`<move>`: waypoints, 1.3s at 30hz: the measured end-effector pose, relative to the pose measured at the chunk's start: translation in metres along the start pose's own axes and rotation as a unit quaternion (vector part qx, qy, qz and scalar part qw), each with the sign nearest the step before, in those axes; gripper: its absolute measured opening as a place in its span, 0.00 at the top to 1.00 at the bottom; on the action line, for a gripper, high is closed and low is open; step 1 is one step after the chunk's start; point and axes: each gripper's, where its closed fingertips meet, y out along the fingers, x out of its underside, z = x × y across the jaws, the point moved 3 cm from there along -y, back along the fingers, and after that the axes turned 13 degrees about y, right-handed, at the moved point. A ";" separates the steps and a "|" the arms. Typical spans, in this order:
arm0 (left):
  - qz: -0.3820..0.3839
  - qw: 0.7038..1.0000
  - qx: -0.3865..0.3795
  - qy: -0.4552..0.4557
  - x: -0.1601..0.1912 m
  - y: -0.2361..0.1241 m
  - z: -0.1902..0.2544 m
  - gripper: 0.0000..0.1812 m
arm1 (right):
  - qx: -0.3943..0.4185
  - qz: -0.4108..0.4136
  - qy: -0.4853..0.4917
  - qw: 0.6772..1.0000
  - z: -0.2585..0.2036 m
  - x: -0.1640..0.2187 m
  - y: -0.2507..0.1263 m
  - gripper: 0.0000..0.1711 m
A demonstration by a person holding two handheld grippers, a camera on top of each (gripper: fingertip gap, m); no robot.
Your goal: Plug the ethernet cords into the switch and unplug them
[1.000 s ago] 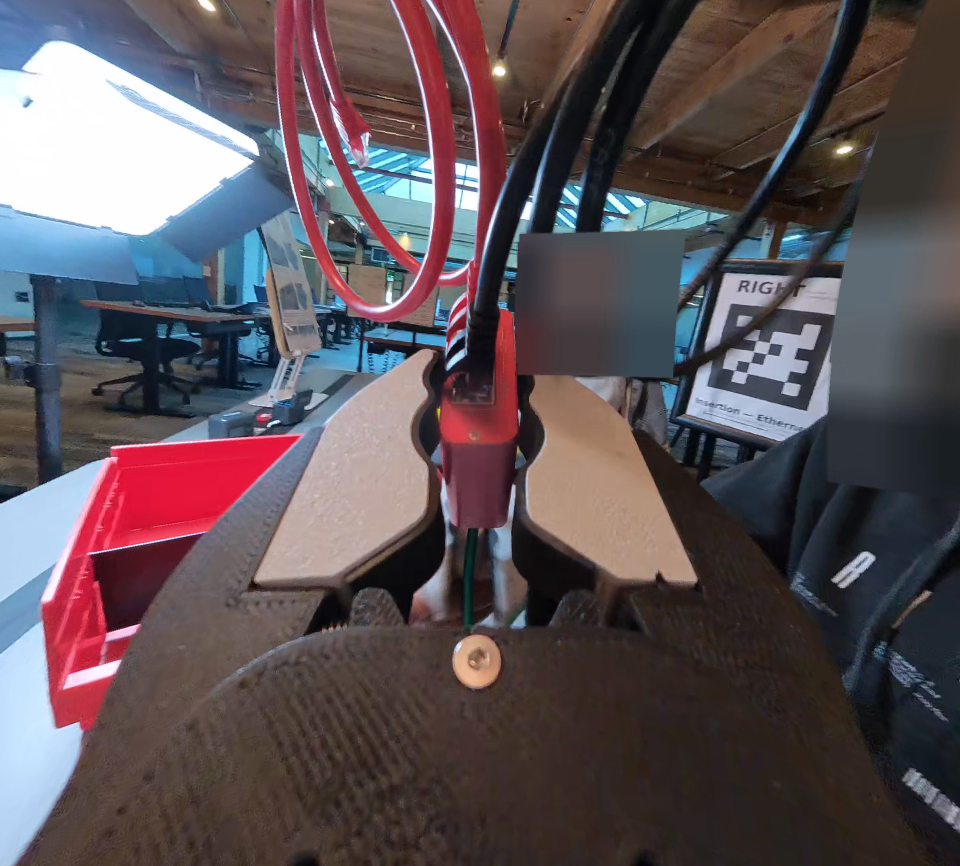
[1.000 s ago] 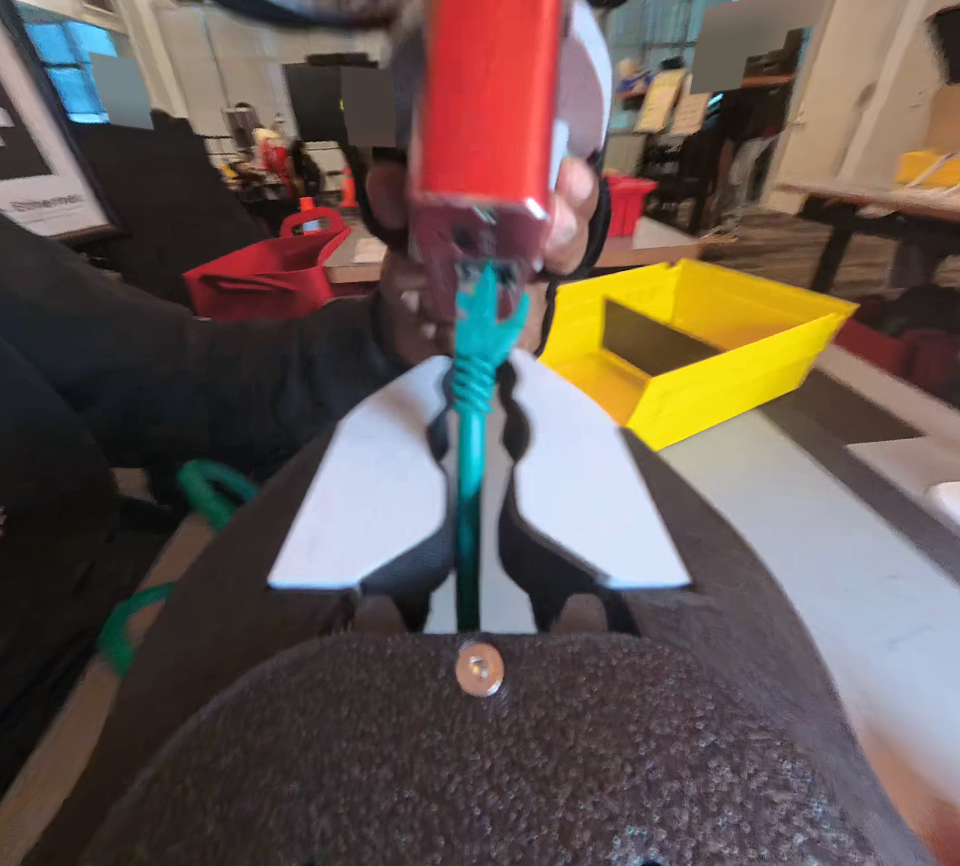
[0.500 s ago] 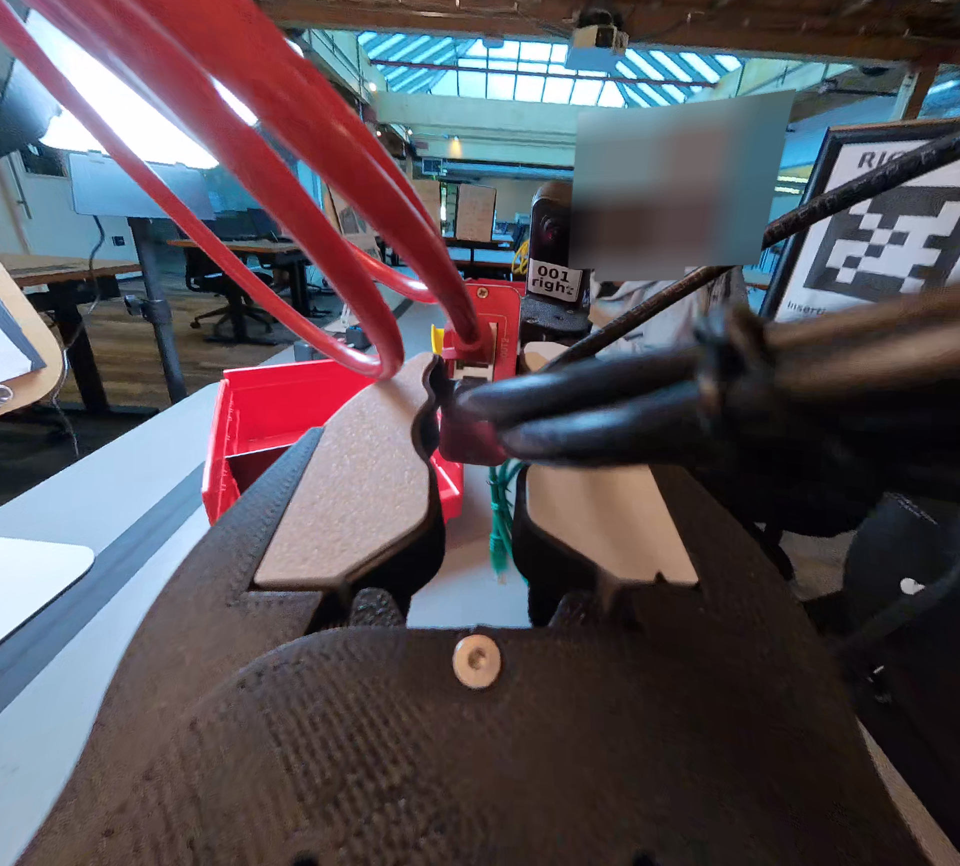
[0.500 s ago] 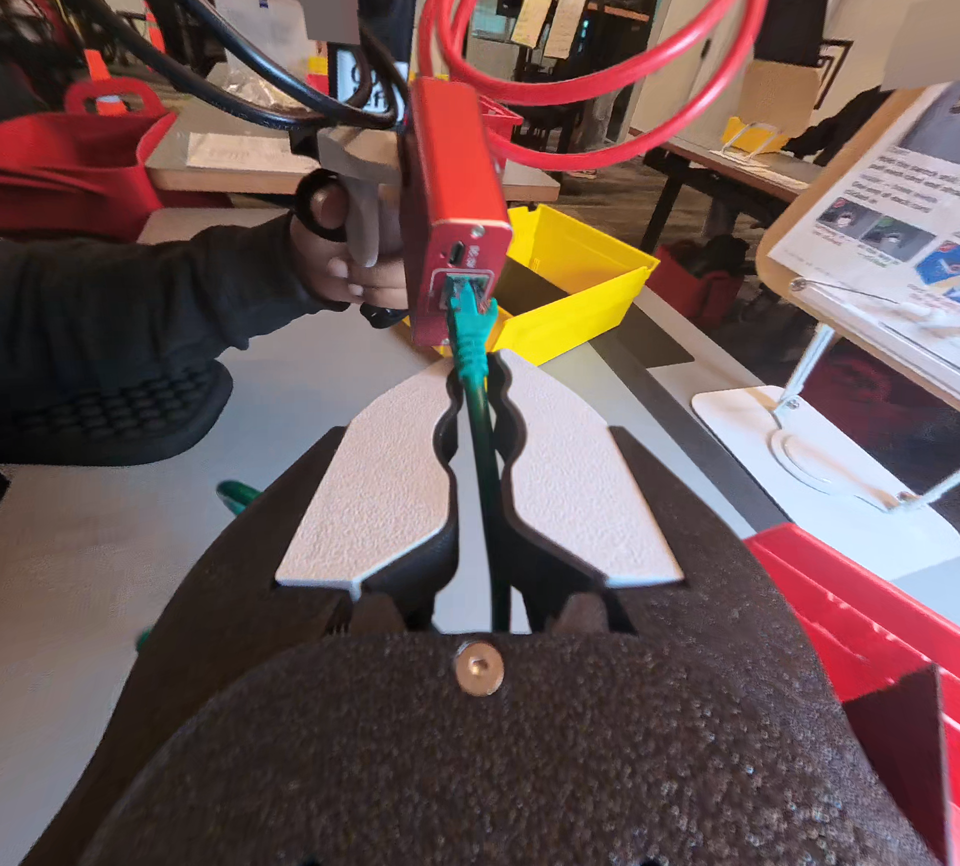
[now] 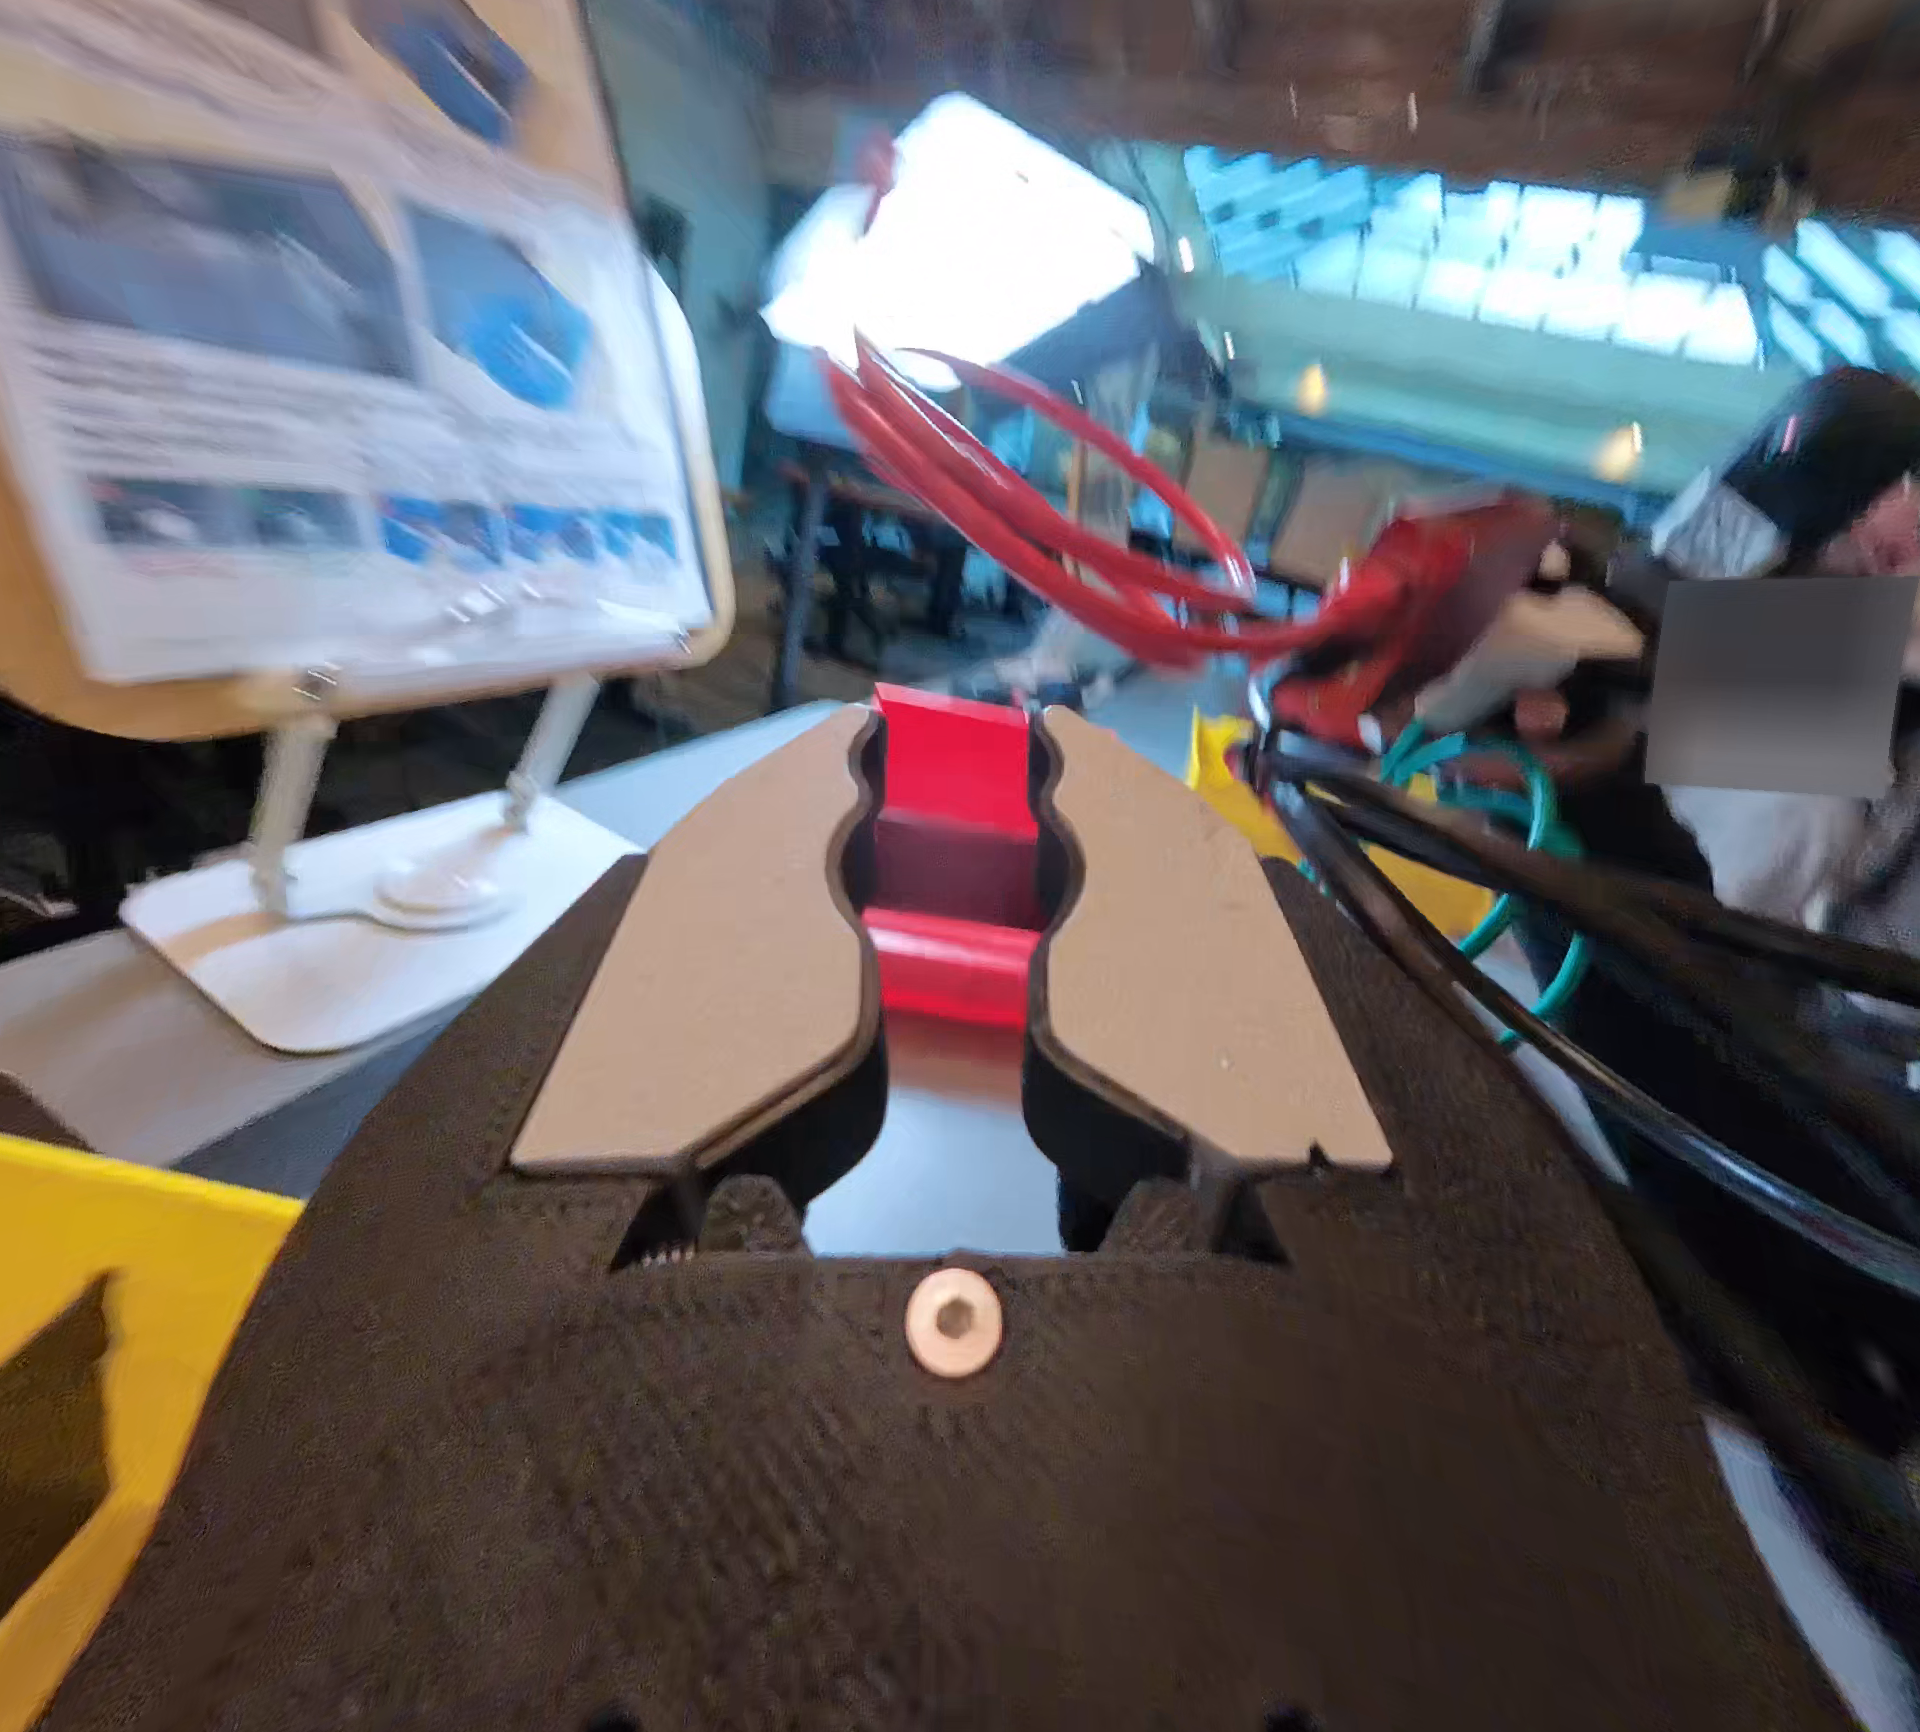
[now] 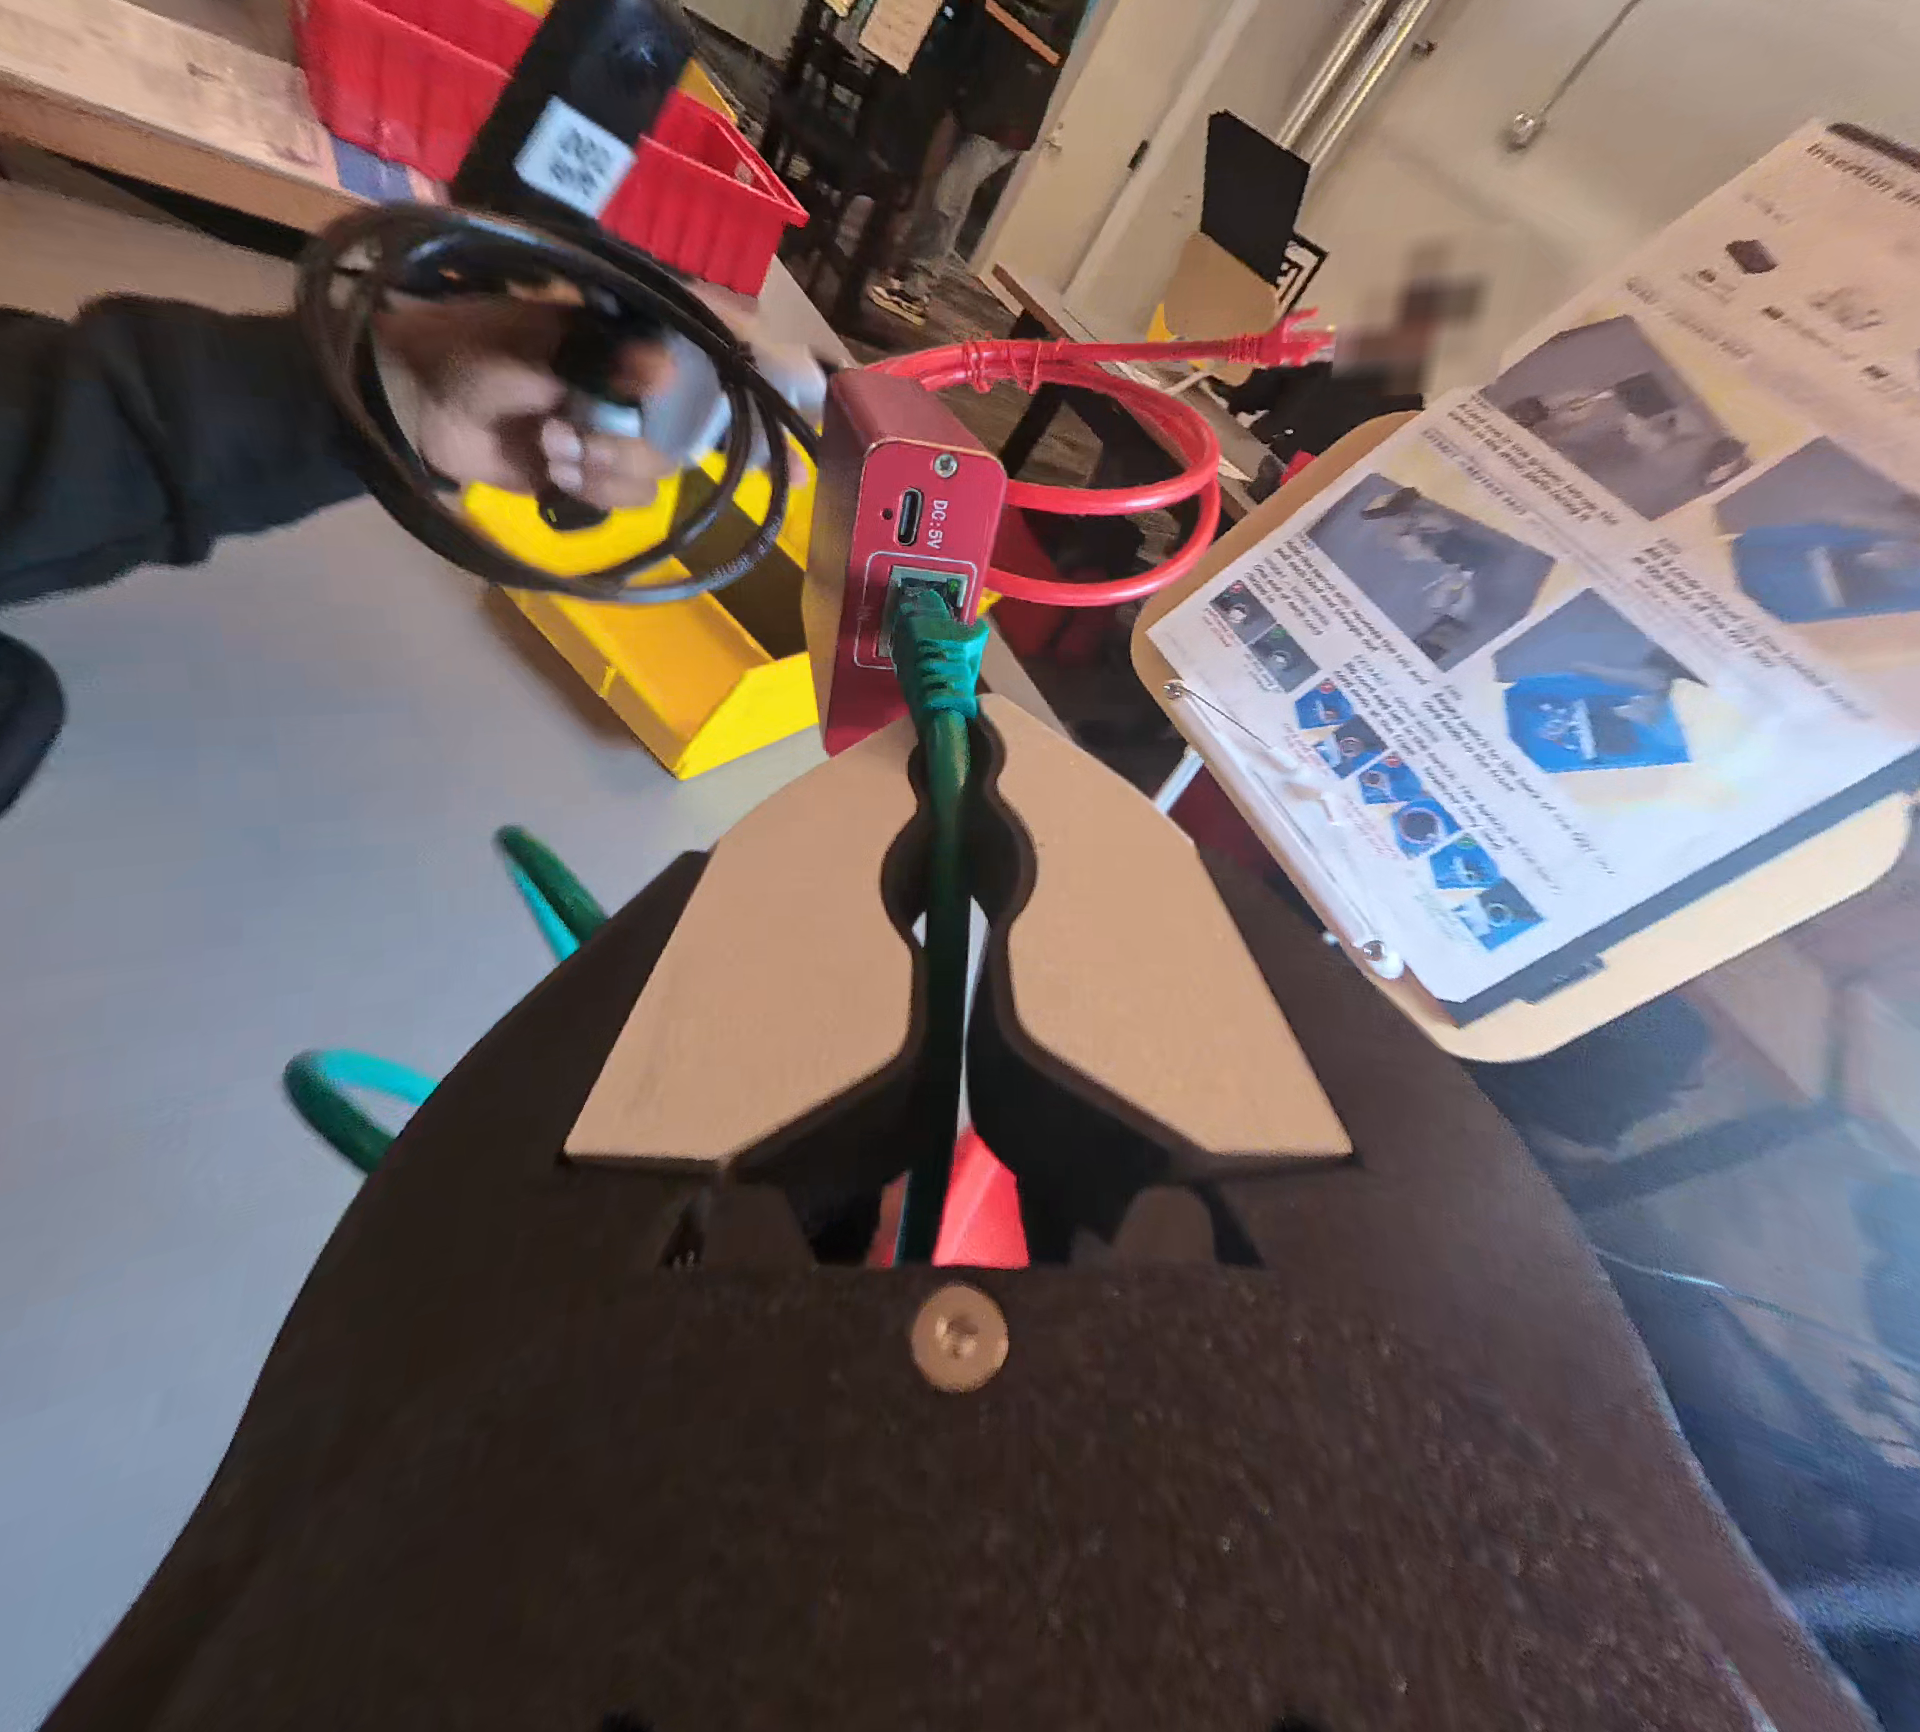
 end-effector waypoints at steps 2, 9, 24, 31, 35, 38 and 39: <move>0.064 0.998 -0.030 -0.003 -0.031 -0.028 -0.011 0.86 | 0.010 -0.009 -0.014 1.000 0.001 0.003 -0.004 0.99; -0.066 0.974 0.042 0.214 -0.056 -0.021 0.069 0.83 | 0.008 -0.093 -0.049 0.994 -0.005 0.031 0.010 0.99; -0.271 0.884 0.184 0.334 0.075 0.065 0.137 0.84 | -0.084 -0.120 -0.069 0.987 -0.036 0.045 0.018 0.99; -0.236 0.892 0.222 0.317 0.080 0.066 0.142 0.85 | -0.138 -0.103 -0.011 0.985 -0.044 0.035 0.001 0.82; -0.246 0.881 0.239 0.327 0.093 0.071 0.153 0.85 | -0.127 -0.217 -0.080 0.964 -0.062 0.062 0.018 0.81; -0.273 0.872 0.216 0.345 0.102 0.073 0.146 0.85 | -0.136 -0.255 -0.132 0.948 -0.065 0.069 0.030 0.84; -0.263 0.881 0.210 0.332 0.099 0.074 0.145 0.85 | -0.144 -0.262 -0.136 0.944 -0.061 0.066 0.030 0.84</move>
